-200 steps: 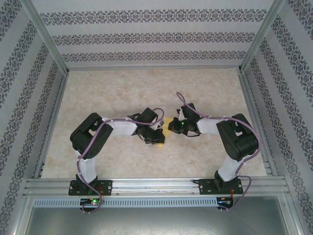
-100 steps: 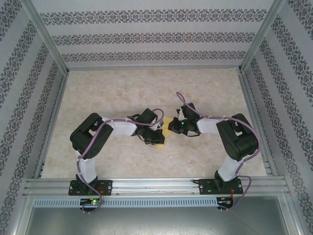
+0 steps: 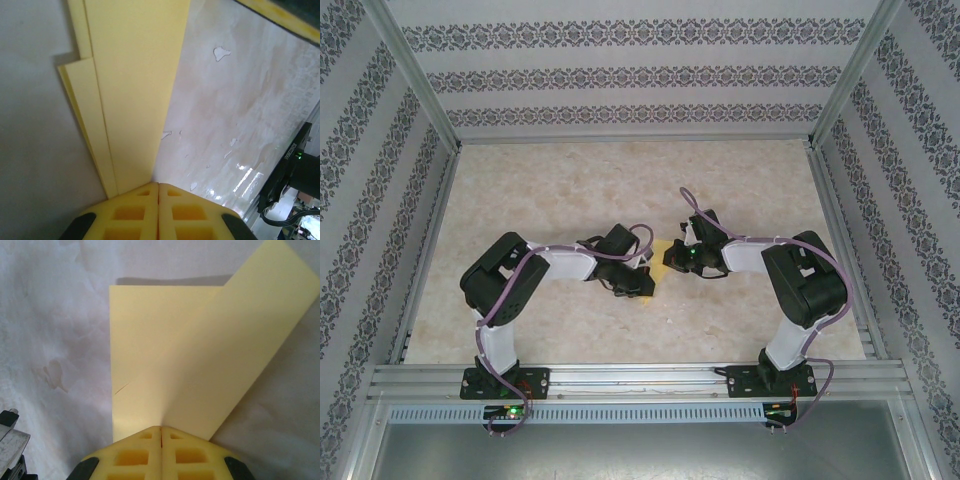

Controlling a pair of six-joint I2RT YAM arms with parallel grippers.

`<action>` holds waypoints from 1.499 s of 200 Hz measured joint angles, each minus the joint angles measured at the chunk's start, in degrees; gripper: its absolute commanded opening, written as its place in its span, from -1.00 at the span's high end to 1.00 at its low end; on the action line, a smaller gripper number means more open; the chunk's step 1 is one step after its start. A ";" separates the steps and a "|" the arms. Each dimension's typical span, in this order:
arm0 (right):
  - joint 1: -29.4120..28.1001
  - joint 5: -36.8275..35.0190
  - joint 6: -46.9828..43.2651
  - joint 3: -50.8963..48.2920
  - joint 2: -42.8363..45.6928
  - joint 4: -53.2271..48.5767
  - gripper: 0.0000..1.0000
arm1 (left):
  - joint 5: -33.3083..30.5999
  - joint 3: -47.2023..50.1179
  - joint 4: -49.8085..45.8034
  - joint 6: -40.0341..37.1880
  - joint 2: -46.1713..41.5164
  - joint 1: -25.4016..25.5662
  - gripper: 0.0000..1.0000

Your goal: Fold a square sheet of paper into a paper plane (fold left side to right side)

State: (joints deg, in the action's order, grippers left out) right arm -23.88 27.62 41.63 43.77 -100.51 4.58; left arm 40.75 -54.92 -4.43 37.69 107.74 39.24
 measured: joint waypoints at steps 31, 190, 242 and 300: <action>0.00 0.13 0.00 0.00 -0.04 0.11 1.00 | 0.20 1.33 -0.04 -0.66 -0.98 0.00 0.87; 0.00 0.13 -0.04 0.02 -0.04 0.00 1.00 | 0.24 6.40 -2.43 -1.49 -5.57 0.07 0.88; 0.00 0.13 -0.24 0.11 -0.02 -0.11 1.00 | 1.18 6.71 -7.02 -1.49 -13.00 -0.44 0.87; -0.02 0.11 -0.46 0.11 0.09 -0.24 1.00 | 2.36 -2.25 -8.22 -2.62 -8.66 -1.86 0.93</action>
State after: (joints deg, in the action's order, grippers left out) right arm -23.90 27.73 41.17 43.88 -100.42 4.34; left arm 43.11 -57.17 -12.64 35.07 99.09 37.39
